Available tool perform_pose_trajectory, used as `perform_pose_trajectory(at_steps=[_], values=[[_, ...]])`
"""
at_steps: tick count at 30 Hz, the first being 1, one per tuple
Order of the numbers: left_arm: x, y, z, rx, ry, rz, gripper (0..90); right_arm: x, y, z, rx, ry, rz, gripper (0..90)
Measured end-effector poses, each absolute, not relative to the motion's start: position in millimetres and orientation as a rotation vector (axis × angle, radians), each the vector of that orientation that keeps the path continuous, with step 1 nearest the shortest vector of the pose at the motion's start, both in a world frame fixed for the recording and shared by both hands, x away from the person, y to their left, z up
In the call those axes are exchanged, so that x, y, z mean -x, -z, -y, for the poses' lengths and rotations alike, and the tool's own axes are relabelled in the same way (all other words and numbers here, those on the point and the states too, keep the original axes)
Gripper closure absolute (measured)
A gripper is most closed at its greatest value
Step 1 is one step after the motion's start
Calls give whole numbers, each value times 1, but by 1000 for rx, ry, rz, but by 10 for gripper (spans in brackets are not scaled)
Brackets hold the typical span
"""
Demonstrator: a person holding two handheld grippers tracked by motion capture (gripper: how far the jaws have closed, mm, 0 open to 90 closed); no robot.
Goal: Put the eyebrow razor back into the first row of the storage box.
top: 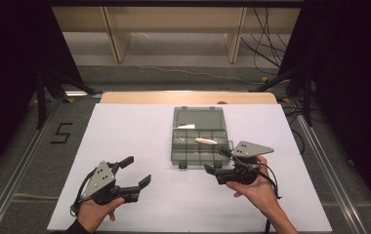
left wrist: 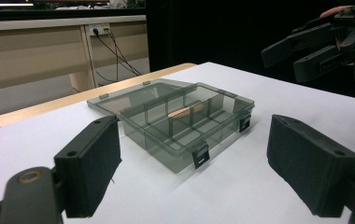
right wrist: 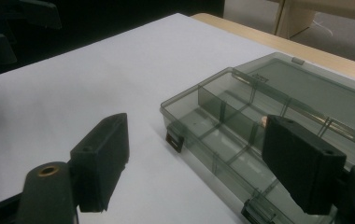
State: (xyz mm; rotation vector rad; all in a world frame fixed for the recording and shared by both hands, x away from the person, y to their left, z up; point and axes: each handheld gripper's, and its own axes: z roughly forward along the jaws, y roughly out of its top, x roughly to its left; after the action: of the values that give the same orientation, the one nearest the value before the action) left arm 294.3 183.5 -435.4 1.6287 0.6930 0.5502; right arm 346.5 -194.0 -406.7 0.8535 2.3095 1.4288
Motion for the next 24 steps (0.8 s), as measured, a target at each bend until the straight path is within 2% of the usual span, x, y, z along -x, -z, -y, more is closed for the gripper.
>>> perform_pose_trajectory(at_steps=[24], values=[[-294, 436, -183, -1630, -547, -698, 173, -327, 416, 210, -880, -1428, -2304, 213]])
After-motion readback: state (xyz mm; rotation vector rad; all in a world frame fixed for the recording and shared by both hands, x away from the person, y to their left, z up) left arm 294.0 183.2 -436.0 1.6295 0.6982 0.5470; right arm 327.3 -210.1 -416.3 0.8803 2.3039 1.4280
